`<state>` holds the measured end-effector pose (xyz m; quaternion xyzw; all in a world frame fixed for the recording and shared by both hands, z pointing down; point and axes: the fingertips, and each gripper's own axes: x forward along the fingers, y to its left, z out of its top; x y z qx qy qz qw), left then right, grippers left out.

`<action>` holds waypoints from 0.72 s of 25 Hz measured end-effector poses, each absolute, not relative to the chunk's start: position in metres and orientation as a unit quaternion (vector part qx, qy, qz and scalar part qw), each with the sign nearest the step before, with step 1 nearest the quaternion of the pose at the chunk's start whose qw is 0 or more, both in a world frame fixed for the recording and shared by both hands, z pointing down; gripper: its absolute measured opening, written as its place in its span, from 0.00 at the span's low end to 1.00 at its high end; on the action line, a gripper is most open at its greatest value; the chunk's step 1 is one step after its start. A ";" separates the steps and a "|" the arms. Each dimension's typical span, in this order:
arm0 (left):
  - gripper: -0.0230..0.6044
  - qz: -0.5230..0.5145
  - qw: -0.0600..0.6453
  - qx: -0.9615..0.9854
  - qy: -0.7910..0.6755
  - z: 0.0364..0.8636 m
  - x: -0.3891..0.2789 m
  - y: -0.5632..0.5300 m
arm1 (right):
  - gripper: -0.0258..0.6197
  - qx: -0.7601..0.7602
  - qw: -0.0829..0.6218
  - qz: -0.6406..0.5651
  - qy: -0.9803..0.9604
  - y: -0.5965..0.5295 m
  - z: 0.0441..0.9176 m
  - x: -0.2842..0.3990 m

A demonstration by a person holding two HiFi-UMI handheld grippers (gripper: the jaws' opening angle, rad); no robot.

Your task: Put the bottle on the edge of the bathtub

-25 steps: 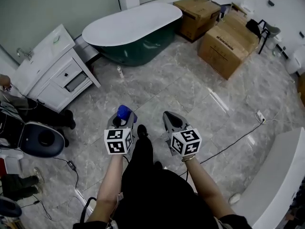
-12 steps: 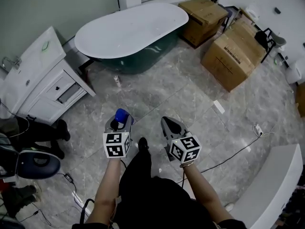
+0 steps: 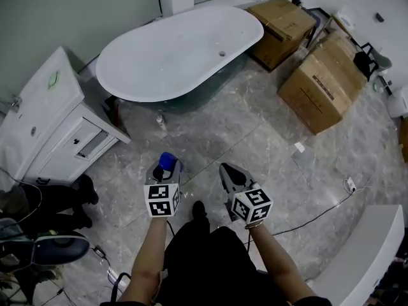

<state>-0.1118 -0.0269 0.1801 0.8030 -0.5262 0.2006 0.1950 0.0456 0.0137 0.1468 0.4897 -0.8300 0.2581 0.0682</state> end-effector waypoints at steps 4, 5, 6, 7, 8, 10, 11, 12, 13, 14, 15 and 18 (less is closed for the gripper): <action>0.29 0.205 0.199 0.801 -0.526 0.199 -0.109 -0.058 | 0.04 0.485 0.078 0.269 -0.828 -0.013 0.168 0.045; 0.29 0.206 0.200 0.800 -0.527 0.205 -0.108 -0.065 | 0.04 0.483 0.081 0.273 -0.828 -0.019 0.175 0.046; 0.29 0.206 0.202 0.799 -0.527 0.212 -0.107 -0.072 | 0.04 0.480 0.084 0.276 -0.828 -0.025 0.182 0.046; 0.29 0.206 0.204 0.798 -0.529 0.219 -0.107 -0.079 | 0.04 0.477 0.088 0.279 -0.829 -0.031 0.189 0.045; 0.29 0.206 0.206 0.796 -0.530 0.226 -0.106 -0.087 | 0.04 0.473 0.092 0.281 -0.830 -0.039 0.196 0.045; 0.29 0.206 0.211 0.793 -0.534 0.243 -0.105 -0.101 | 0.04 0.463 0.101 0.282 -0.834 -0.053 0.211 0.044; 0.29 0.205 0.214 0.790 -0.536 0.252 -0.104 -0.109 | 0.04 0.457 0.105 0.281 -0.837 -0.061 0.218 0.043; 0.29 0.202 0.219 0.788 -0.539 0.261 -0.104 -0.117 | 0.04 0.451 0.109 0.280 -0.840 -0.070 0.227 0.042; 0.29 0.199 0.223 0.786 -0.542 0.271 -0.104 -0.126 | 0.04 0.446 0.111 0.278 -0.843 -0.078 0.235 0.041; 0.29 0.197 0.225 0.784 -0.544 0.282 -0.104 -0.134 | 0.04 0.442 0.113 0.275 -0.846 -0.087 0.245 0.040; 0.29 0.197 0.223 0.783 -0.547 0.292 -0.104 -0.142 | 0.04 0.438 0.115 0.272 -0.849 -0.095 0.255 0.039; 0.29 0.199 0.215 0.779 -0.554 0.327 -0.102 -0.167 | 0.04 0.432 0.116 0.265 -0.854 -0.118 0.289 0.040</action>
